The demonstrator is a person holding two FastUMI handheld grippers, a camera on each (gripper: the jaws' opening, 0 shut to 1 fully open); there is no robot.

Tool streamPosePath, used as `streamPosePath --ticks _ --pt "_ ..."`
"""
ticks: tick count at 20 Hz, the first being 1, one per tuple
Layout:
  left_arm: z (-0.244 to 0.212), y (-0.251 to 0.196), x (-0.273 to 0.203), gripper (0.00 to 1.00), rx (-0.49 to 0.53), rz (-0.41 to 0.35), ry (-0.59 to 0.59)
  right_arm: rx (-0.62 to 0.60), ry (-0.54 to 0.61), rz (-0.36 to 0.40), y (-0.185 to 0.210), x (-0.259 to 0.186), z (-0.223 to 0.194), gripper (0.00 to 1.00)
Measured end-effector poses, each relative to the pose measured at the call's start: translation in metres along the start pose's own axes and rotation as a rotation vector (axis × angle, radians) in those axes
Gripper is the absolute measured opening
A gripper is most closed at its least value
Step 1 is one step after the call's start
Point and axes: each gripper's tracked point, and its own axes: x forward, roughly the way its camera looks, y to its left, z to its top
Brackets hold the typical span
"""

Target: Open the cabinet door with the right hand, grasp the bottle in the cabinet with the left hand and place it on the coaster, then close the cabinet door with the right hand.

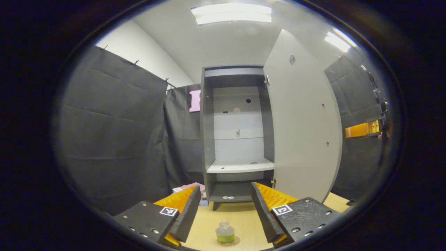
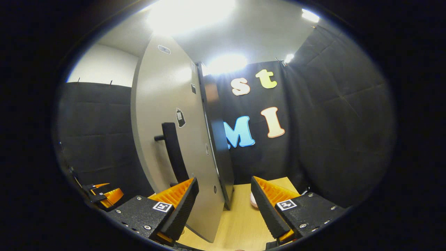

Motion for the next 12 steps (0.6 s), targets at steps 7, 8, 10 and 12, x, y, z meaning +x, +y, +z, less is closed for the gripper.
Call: streamPosePath --ticks 7,8,10,12 --pt "0.003 0.002 -0.002 0.77 0.023 0.022 -0.017 -0.070 0.022 0.006 0.022 0.011 -0.004 0.89" --pt "0.002 0.002 -0.002 0.87 0.025 0.019 -0.022 -0.094 0.022 0.014 0.027 0.013 -0.003 0.93" --pt "0.001 0.006 -0.002 0.86 0.034 0.048 -0.018 -0.155 -0.003 0.015 0.040 0.012 0.002 0.93" --pt "-0.003 0.009 0.003 0.86 0.073 0.103 -0.004 -0.177 -0.012 0.027 0.057 0.015 -0.004 0.93"
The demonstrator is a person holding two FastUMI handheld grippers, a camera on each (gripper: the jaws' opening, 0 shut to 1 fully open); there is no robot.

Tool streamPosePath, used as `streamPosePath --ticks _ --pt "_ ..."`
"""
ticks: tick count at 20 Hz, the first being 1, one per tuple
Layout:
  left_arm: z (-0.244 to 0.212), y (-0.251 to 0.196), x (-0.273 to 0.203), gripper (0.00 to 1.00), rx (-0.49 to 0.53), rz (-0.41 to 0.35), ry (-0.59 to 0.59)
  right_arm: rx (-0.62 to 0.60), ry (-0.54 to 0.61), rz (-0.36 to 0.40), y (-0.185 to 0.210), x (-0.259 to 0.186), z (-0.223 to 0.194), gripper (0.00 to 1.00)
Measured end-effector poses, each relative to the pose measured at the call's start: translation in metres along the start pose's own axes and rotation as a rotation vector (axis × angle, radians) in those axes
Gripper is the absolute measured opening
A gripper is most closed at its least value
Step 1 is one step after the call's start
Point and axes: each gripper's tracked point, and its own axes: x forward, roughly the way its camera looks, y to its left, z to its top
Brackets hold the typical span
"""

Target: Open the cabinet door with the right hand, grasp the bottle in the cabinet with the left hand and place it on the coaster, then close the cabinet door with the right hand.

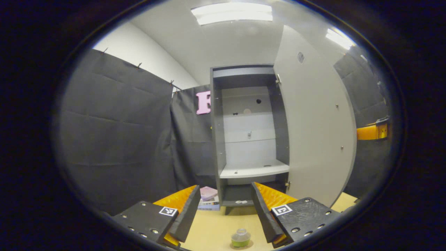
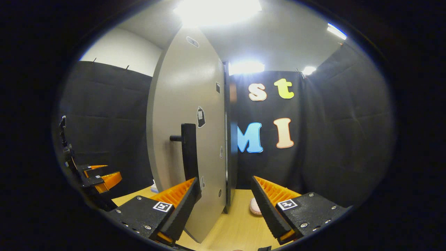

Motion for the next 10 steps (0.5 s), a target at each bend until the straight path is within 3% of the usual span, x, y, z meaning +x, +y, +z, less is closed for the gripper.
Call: streamPosePath --ticks 2,3,4,5,7,10 --pt "-0.002 -0.002 0.001 0.87 -0.023 -0.019 0.014 0.038 0.014 0.033 0.023 0.006 -0.006 0.93" --pt "-0.002 0.001 -0.002 0.78 -0.031 -0.027 0.025 0.048 0.019 0.049 0.033 0.009 -0.006 0.94" --pt "-0.003 0.001 -0.003 0.87 -0.038 -0.036 0.035 0.048 0.020 0.060 0.042 0.012 -0.004 0.94" --pt "-0.002 -0.002 -0.003 0.78 -0.046 -0.047 0.043 0.041 0.018 0.070 0.051 0.015 -0.002 0.94" --pt "-0.005 0.000 -0.003 0.87 -0.054 -0.052 0.059 0.035 0.016 0.090 0.070 0.022 -0.003 0.94" --pt "-0.007 0.003 -0.001 0.82 -0.072 -0.057 0.072 0.041 0.018 0.114 0.098 0.035 -0.005 0.94"
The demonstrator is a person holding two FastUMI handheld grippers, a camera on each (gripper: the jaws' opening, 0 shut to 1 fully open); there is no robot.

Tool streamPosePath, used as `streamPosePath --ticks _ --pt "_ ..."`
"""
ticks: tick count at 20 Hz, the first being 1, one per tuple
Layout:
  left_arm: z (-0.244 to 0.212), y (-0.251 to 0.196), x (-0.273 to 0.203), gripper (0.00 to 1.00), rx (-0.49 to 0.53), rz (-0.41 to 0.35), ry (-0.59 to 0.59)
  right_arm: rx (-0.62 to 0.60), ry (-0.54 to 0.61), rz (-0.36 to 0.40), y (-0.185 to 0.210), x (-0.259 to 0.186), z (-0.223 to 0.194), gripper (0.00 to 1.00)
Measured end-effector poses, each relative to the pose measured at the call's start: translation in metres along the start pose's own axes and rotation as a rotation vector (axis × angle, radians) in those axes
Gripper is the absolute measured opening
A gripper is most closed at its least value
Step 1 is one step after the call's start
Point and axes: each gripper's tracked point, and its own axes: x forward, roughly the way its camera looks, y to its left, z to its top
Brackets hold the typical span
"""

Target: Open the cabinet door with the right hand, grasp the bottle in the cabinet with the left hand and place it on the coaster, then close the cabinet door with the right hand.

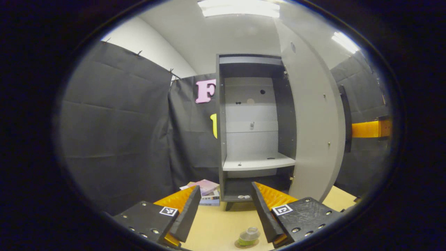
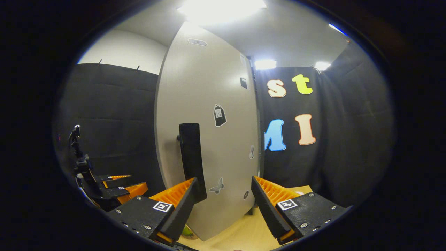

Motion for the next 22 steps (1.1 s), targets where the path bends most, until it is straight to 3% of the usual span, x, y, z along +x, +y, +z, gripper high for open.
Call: streamPosePath --ticks 1,2,5,11,12,13,15,16,18,22 --pt "0.000 0.000 0.002 0.78 -0.003 0.000 -0.003 0.002 0.000 0.005 0.008 0.006 0.000 0.94" --pt "0.000 0.002 0.003 0.82 -0.002 -0.002 0.000 0.003 -0.003 0.007 0.016 0.013 0.000 0.94" --pt "0.000 0.008 0.007 0.78 0.010 -0.013 -0.010 -0.002 -0.009 0.013 0.040 0.031 0.000 0.94" --pt "-0.009 0.029 0.021 0.82 0.029 -0.015 -0.006 -0.010 -0.028 0.019 0.081 0.076 0.001 0.94" --pt "-0.010 0.032 0.021 0.78 0.028 -0.011 -0.001 -0.013 -0.031 0.017 0.086 0.082 0.002 0.94" --pt "-0.011 0.035 0.021 0.87 0.027 -0.007 0.002 -0.017 -0.035 0.013 0.091 0.087 0.002 0.94" --pt "-0.015 0.036 0.024 0.78 0.026 -0.015 0.008 -0.026 -0.045 0.020 0.100 0.100 0.003 0.94" --pt "-0.015 0.036 0.024 0.82 0.028 -0.018 0.015 -0.036 -0.041 0.020 0.102 0.106 0.002 0.94" --pt "-0.017 0.035 0.024 0.78 0.034 -0.030 0.022 -0.043 -0.029 0.016 0.104 0.119 -0.002 0.94" --pt "-0.017 0.020 0.025 0.93 0.006 -0.096 0.032 -0.026 -0.028 -0.028 0.091 0.133 -0.003 0.94"
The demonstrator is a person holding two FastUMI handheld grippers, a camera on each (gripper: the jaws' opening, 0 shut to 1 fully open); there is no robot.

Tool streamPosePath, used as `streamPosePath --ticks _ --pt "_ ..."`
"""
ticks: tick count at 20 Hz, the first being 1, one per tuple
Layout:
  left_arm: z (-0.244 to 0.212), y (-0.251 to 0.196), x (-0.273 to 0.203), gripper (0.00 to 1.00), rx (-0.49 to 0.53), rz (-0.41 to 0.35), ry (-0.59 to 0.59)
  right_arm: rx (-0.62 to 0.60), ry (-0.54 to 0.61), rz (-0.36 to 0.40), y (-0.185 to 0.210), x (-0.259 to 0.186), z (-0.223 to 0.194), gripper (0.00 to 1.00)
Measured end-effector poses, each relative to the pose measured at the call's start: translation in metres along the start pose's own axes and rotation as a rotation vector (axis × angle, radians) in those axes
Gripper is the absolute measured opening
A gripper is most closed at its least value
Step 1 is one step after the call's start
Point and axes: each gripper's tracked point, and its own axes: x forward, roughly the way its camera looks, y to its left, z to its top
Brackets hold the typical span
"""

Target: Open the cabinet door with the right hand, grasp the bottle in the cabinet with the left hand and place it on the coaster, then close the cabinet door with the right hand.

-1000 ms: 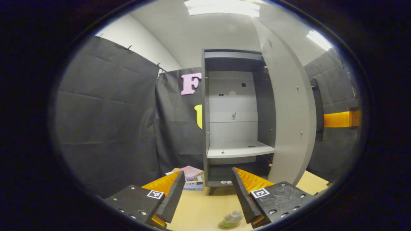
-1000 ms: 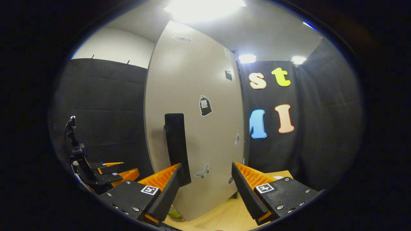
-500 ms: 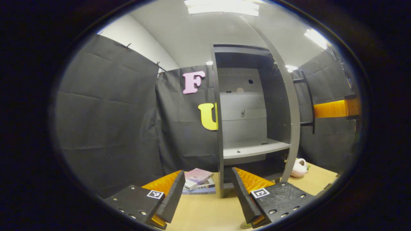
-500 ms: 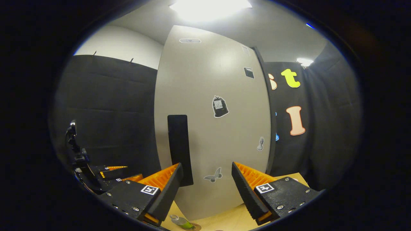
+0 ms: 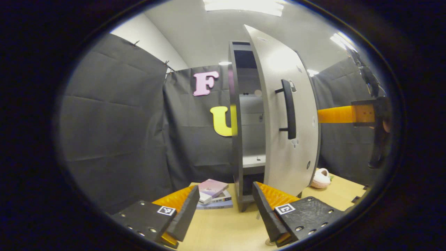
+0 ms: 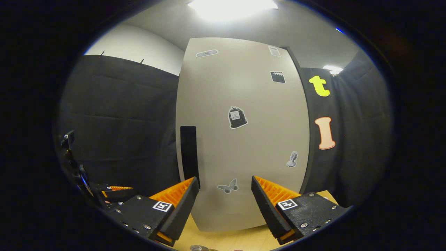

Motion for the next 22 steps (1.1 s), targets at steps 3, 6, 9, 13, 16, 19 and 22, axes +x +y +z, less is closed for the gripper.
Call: streamPosePath --ticks 3,6,9,13,16,19,22 --pt "0.006 -0.011 0.005 0.89 -0.005 -0.027 -0.016 -0.002 -0.010 -0.050 -0.014 0.005 0.000 0.94" --pt "0.013 -0.015 0.009 0.89 0.029 -0.028 -0.026 0.018 0.001 -0.078 -0.030 0.014 -0.005 0.94" --pt "0.025 -0.025 0.019 0.92 0.042 -0.050 -0.065 0.045 0.034 -0.113 -0.049 0.016 -0.012 0.94" --pt "0.035 -0.033 0.027 0.89 0.047 -0.063 -0.097 0.081 0.065 -0.216 -0.081 0.019 -0.024 0.94" --pt "0.033 -0.042 0.032 0.89 0.012 -0.079 -0.078 0.083 0.075 -0.255 -0.093 0.023 -0.031 0.94" --pt "0.033 -0.040 0.036 0.89 -0.003 -0.043 -0.064 0.055 0.045 -0.256 -0.090 0.022 -0.027 0.94" --pt "0.032 -0.033 0.038 0.92 0.051 -0.007 -0.041 0.014 0.030 -0.262 -0.088 0.021 -0.023 0.94"
